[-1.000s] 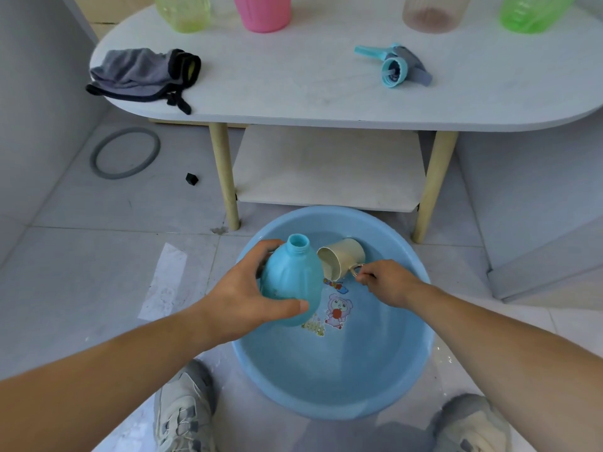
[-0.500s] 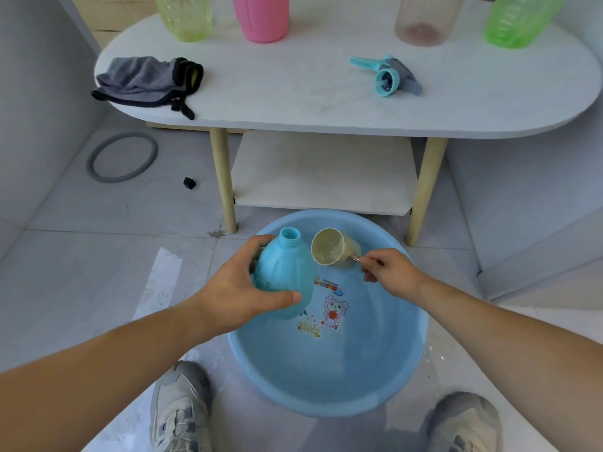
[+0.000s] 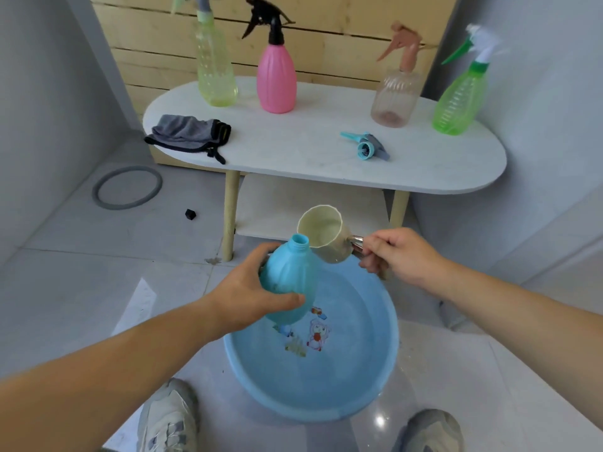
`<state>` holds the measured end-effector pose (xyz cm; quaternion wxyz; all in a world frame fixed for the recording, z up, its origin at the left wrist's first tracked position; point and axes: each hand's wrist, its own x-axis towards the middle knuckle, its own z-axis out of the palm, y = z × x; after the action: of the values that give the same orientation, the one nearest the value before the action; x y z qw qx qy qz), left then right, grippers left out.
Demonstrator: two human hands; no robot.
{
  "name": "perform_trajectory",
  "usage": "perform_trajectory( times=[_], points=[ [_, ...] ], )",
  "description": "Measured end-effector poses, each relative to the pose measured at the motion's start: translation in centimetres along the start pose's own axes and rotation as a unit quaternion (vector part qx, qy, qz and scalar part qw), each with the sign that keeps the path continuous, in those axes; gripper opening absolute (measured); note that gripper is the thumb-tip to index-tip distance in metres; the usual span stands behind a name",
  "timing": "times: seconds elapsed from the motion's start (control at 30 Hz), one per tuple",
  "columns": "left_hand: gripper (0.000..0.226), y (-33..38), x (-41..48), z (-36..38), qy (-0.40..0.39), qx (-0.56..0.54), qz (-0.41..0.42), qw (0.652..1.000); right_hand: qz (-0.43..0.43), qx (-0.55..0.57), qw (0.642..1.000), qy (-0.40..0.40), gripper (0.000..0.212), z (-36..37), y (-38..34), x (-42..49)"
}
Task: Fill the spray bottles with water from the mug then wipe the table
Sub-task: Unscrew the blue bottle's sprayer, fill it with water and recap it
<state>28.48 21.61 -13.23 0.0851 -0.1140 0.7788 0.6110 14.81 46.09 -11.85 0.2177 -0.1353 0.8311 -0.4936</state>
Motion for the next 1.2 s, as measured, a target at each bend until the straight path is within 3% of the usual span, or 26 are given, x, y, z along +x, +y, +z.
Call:
perform_trajectory(
  times=[0.33,0.47,1.2],
  points=[
    [0.074,1.8,-1.5,-0.3,0.012,-0.037,0.015,0.999,-0.140,-0.007,0.988,0.062,0.038,-2.0,-7.0,-5.0],
    [0.075,2.3,-1.4,-0.3,0.013,-0.046,0.021,0.999,-0.179,-0.021,0.980,0.077,0.026,-2.3,-7.6,-5.8],
    [0.078,2.1,-0.3,0.0,0.016,-0.051,0.026,0.998,-0.210,-0.095,0.970,0.079,0.029,-2.5,-7.5,-6.1]
  ],
)
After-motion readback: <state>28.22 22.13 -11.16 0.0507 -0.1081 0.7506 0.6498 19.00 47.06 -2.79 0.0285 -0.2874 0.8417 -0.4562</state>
